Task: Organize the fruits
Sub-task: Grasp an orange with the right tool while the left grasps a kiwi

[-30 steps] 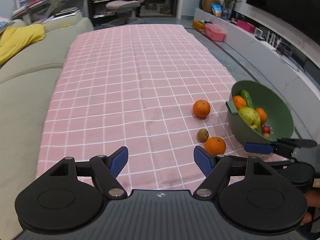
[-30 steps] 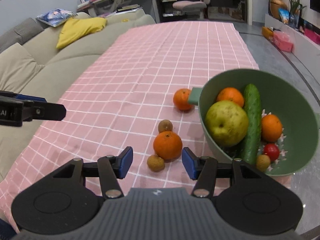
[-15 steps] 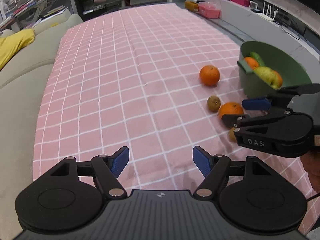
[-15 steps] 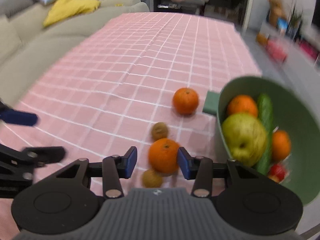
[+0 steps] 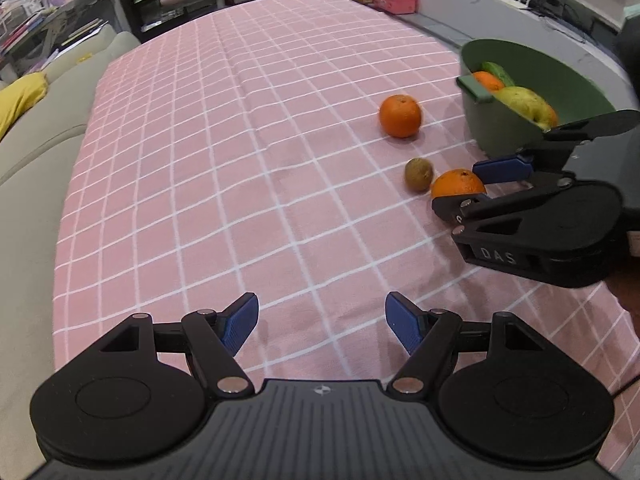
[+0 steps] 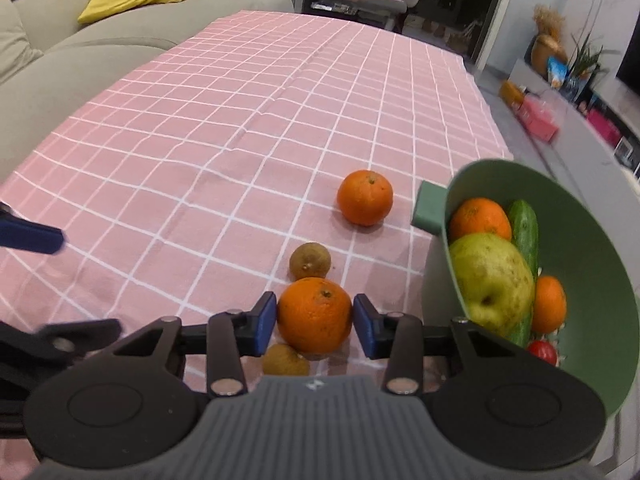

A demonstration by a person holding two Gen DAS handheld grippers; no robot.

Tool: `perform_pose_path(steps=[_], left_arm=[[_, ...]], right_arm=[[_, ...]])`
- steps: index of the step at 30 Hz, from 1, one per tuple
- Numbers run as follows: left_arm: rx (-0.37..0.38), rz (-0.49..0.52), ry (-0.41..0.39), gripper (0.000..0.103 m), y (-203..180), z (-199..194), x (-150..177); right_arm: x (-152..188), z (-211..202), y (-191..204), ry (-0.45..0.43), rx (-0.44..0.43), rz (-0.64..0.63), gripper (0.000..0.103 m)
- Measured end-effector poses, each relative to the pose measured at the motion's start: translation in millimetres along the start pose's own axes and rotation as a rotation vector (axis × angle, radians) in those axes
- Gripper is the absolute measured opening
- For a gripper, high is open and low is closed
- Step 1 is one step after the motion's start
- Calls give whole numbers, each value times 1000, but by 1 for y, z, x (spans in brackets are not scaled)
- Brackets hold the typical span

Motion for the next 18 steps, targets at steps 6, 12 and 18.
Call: perform_pose_path(steps=[6, 12, 18], left_arm=[[61, 40, -98, 82, -27, 5, -13], [166, 93, -148, 69, -59, 13, -14], [278, 160, -158, 68, -94, 13, -7]], right_arm=[[8, -37, -14, 1, -35, 44, 39], [30, -56, -46, 46, -24, 135, 39], [45, -59, -72, 76, -6, 182, 39]])
Point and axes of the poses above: each gripper's, at about its wrist camera, not at the fingertips, and z roughly the way its jaws point, y to its left, x to its underside, the point moved 10 cm from there along z, roughly the way its jaws point, and after that the axes turned 11 degrees about -y, right-handed, at the moved point
